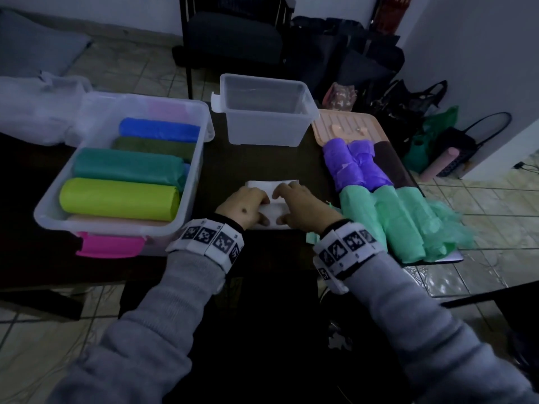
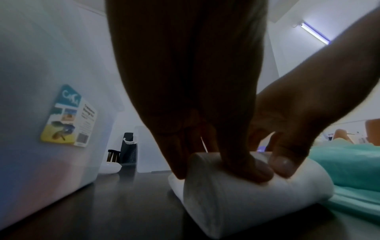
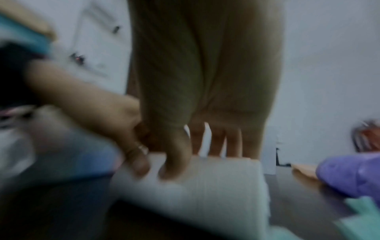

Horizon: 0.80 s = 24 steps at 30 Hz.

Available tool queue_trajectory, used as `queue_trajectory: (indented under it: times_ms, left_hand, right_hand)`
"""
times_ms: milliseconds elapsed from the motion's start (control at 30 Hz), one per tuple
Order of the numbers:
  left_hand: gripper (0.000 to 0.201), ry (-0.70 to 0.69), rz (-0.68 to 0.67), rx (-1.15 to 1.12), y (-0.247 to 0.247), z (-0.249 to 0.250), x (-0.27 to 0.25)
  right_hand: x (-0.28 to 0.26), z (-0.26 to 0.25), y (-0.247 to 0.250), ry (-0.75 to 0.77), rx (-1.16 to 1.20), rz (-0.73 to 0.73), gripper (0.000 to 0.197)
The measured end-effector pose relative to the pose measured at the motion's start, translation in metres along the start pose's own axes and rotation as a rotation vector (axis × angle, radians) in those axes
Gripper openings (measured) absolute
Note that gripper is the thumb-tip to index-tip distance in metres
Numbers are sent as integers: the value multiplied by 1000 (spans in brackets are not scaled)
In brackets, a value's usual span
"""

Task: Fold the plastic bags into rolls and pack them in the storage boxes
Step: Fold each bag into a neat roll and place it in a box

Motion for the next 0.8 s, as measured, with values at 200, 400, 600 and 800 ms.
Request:
queue_trajectory:
  times_ms: [200, 400, 600, 800]
  left_hand:
    - [38, 3, -58, 0, 2, 0, 1]
    - [53, 11, -113, 10, -1, -5, -10]
    - [50, -64, -37, 55, -9, 0, -16]
    - [47, 13, -18, -23, -5, -6, -17]
  right_hand:
    - [-21, 2, -31, 115, -145, 244, 59]
    - [-24, 5, -26, 118, -66, 187, 50]
    - [-16, 3, -18, 126, -16, -10, 46]
    - [-15, 11, -12, 21, 163, -103, 60]
Point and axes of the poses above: each hand's wrist, its own x-axis towards the middle knuckle, its own y-axis out of the back of the hand, z = x × y, the point moved 3 cm from there along x, towards the middle knuckle, and after that the axes turned 10 degrees about -y, right-handed, at the moved point
